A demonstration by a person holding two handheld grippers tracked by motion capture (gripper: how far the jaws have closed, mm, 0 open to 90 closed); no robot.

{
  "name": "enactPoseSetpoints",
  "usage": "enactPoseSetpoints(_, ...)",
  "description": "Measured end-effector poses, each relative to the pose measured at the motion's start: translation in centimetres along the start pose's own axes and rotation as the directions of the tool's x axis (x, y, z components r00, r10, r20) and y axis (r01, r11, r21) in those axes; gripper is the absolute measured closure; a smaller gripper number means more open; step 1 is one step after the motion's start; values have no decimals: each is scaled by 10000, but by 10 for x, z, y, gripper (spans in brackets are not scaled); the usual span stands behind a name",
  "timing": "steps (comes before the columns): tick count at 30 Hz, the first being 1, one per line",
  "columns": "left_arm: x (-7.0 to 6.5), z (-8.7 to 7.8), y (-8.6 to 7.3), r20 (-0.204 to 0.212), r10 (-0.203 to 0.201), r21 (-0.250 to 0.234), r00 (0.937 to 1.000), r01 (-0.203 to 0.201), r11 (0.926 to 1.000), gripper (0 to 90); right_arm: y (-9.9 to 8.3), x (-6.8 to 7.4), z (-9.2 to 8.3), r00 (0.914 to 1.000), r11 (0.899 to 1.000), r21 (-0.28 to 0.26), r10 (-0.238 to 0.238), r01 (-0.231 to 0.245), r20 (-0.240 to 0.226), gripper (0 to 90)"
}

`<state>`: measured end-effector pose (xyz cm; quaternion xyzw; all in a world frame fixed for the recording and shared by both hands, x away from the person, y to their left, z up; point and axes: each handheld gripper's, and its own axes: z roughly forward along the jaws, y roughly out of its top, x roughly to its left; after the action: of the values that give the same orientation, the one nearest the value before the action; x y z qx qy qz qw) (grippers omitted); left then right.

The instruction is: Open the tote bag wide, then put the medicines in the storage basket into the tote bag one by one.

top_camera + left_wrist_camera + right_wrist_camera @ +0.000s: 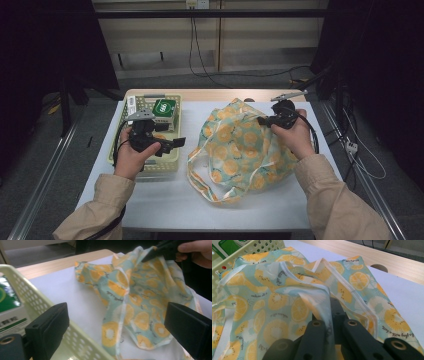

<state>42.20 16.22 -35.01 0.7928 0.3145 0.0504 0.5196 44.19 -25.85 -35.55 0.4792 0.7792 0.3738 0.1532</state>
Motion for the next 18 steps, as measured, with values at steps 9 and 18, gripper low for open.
enactPoseSetpoints(9, 22, -8, 6, -351, 196, 23, 9992, -196, 9998, 55, -3, -2, -3, 10000, 10000, 8, 15, -15, 17, 900)
enactPoseSetpoints(18, 38, -7, 4, -506, 762, 238, 9958, -750, 9969, 60, -5, -2, -4, 10000, 10000, 27, -65, 65, 56, 900)
